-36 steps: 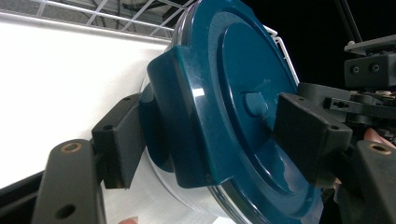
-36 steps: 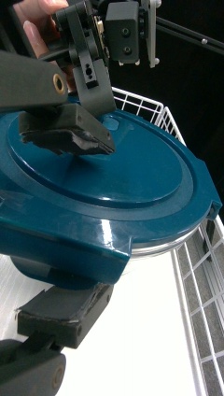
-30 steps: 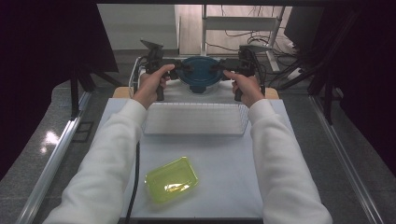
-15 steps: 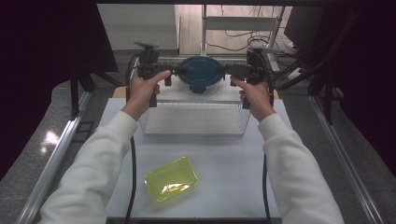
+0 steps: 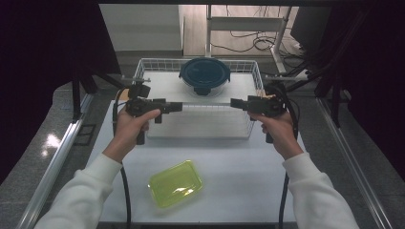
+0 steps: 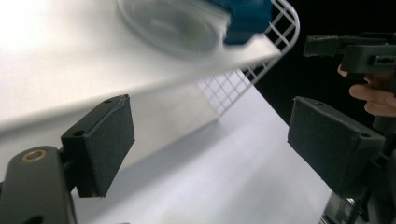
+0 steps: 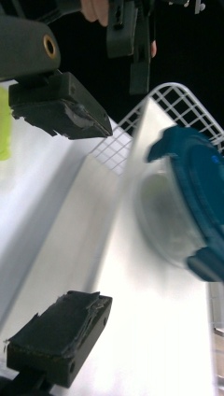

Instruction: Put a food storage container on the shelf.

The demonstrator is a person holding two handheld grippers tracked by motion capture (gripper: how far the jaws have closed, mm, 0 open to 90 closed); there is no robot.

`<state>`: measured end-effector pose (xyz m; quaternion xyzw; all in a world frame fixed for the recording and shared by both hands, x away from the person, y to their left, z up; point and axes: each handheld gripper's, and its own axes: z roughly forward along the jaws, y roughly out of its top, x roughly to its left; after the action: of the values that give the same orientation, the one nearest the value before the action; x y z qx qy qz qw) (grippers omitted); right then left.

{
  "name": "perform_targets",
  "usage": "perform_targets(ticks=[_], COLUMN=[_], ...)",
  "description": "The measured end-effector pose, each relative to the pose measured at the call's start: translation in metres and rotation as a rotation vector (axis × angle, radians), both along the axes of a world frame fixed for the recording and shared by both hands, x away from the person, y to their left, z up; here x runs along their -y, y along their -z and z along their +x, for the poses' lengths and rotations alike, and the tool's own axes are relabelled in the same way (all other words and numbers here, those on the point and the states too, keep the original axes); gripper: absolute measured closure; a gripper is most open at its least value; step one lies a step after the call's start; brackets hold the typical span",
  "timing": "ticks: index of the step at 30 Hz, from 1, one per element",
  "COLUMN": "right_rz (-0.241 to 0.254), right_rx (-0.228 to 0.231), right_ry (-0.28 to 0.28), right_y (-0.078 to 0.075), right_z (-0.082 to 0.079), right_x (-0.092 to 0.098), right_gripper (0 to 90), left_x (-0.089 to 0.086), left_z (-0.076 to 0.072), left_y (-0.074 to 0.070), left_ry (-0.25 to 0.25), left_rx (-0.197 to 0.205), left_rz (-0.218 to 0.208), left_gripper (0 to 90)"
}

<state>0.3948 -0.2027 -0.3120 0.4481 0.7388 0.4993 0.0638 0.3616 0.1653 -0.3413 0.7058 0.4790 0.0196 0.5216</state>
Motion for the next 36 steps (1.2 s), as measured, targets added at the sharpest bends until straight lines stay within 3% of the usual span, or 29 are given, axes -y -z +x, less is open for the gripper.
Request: perform_targets(ticks=[7, 10, 16, 20, 27, 32, 36], right_rz=[0.000, -0.029, -0.063, -0.075, -0.126, -0.164, -0.183], right_rx=[0.005, 0.011, 0.003, -0.027, -0.054, -0.063, -0.073], right_ry=[-0.012, -0.020, -0.047, -0.062, -0.090, -0.096, -0.088], right_y=[0.028, 0.040, 0.065, 0.082, 0.109, 0.121, 0.128], right_z=[-0.034, -0.049, -0.072, -0.083, -0.099, -0.107, -0.112], right_x=[0.022, 0.031, 0.038, 0.040, 0.043, 0.043, 0.045], right_gripper=[17.9, 19.1, 20.2, 20.4, 20.5, 20.5, 20.4], left_x=[-0.013, -0.016, -0.017, -0.019, -0.027, -0.030, -0.030], left_z=[-0.036, -0.049, -0.070, -0.082, -0.102, -0.112, -0.117], left_y=[0.032, 0.048, 0.074, 0.083, 0.095, 0.102, 0.110], left_ry=[0.002, 0.000, 0.025, 0.024, 0.020, 0.006, 0.015], left_rx=[-0.008, -0.017, -0.047, -0.049, -0.046, -0.053, -0.072], left_rz=[0.026, 0.086, 0.116, 0.119, 0.177, 0.217, 0.213], left_gripper=[15.7, 15.7, 16.2, 16.3, 16.5, 16.9, 17.1])
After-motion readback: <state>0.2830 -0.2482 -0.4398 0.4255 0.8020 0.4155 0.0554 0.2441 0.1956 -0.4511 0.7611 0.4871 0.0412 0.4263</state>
